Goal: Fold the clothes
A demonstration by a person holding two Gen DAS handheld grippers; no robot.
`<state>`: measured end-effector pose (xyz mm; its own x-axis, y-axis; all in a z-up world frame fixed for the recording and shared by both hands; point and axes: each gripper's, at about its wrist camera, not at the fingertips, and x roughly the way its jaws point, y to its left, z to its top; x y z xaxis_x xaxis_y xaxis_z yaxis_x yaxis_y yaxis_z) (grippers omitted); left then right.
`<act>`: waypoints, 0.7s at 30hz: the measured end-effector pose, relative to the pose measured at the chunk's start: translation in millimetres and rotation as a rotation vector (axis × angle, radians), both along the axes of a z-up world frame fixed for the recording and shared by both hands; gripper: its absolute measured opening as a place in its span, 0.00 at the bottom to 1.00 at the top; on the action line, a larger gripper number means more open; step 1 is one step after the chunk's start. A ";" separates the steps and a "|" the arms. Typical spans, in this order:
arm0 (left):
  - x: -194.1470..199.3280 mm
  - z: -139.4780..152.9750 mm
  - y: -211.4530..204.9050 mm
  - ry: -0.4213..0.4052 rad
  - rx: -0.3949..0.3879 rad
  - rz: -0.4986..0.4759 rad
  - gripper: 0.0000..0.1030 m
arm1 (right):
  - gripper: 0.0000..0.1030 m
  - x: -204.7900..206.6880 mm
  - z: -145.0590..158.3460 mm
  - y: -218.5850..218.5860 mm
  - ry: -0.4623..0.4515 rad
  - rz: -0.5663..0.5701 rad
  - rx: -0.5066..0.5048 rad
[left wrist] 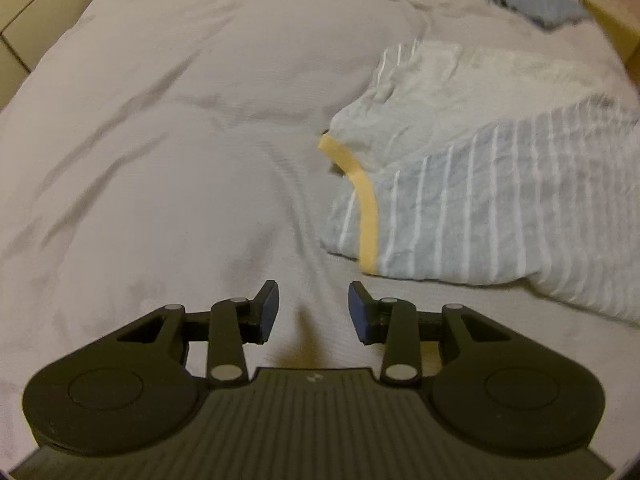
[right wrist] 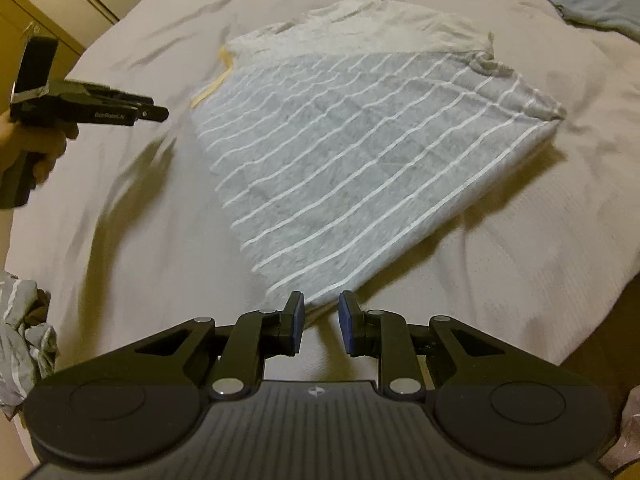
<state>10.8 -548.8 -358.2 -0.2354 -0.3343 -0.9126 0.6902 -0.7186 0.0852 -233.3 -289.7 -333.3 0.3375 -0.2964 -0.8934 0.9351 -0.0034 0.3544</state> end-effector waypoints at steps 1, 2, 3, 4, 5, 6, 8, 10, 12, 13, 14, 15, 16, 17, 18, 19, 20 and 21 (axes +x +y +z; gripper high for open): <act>-1.2 -0.5 2.1 0.021 0.020 0.002 0.33 | 0.26 2.0 0.2 0.1 0.000 -0.006 -0.002; -4.1 -2.7 4.0 0.032 0.032 -0.004 0.33 | 0.27 4.1 -0.2 0.0 0.000 -0.011 -0.002; -7.4 -5.5 5.9 0.039 0.042 -0.012 0.33 | 0.27 6.1 -0.6 -0.1 0.001 -0.016 -0.003; -12.4 -8.4 7.6 0.040 0.046 -0.027 0.33 | 0.27 7.2 -1.3 0.7 0.000 -0.018 -0.001; -17.7 -11.4 8.0 0.039 0.046 -0.043 0.33 | 0.27 9.9 -3.0 1.0 -0.001 -0.020 0.002; -23.3 -15.5 7.3 0.037 0.040 -0.059 0.33 | 0.27 12.2 -4.1 1.7 -0.001 -0.022 0.004; -31.8 -22.0 3.6 0.027 0.020 -0.076 0.33 | 0.27 14.3 -5.8 3.8 0.003 -0.029 0.014; -37.5 -26.0 -3.6 0.016 0.001 -0.074 0.35 | 0.27 14.2 -4.8 6.5 0.015 -0.039 0.024; -40.2 -24.6 -8.8 0.006 -0.018 -0.066 0.35 | 0.27 15.9 3.5 8.8 0.048 -0.031 0.006; -39.7 -20.3 -7.7 0.007 -0.032 -0.067 0.35 | 0.27 18.3 8.8 8.2 0.062 -0.017 -0.010; -38.8 -15.7 -6.2 0.010 -0.044 -0.069 0.35 | 0.27 21.1 14.3 7.0 0.075 -0.001 -0.029; -37.2 -10.1 -2.7 0.020 -0.055 -0.074 0.33 | 0.27 24.5 17.9 3.7 0.079 0.015 -0.044; -35.5 -4.2 1.3 0.032 -0.066 -0.079 0.33 | 0.27 28.1 21.0 -0.3 0.080 0.031 -0.058; -33.9 0.4 4.7 0.050 -0.070 -0.083 0.34 | 0.28 32.6 22.4 -5.8 0.078 0.047 -0.069; -33.2 3.3 7.4 0.071 -0.063 -0.090 0.35 | 0.29 37.4 21.5 -12.6 0.076 0.061 -0.074; -32.8 5.9 9.9 0.093 -0.052 -0.098 0.35 | 0.29 42.2 20.1 -19.6 0.075 0.074 -0.079; -34.1 5.5 11.8 0.103 -0.041 -0.111 0.35 | 0.30 46.2 17.0 -26.8 0.073 0.082 -0.086; -36.9 2.2 12.8 0.099 -0.033 -0.128 0.35 | 0.31 49.5 12.1 -32.9 0.070 0.087 -0.088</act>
<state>-26.1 -536.0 -356.1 -0.3661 -0.3249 -0.8720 0.5995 -0.7990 0.0461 -183.8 -322.6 -321.2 0.3035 -0.3467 -0.8875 0.9528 0.1074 0.2839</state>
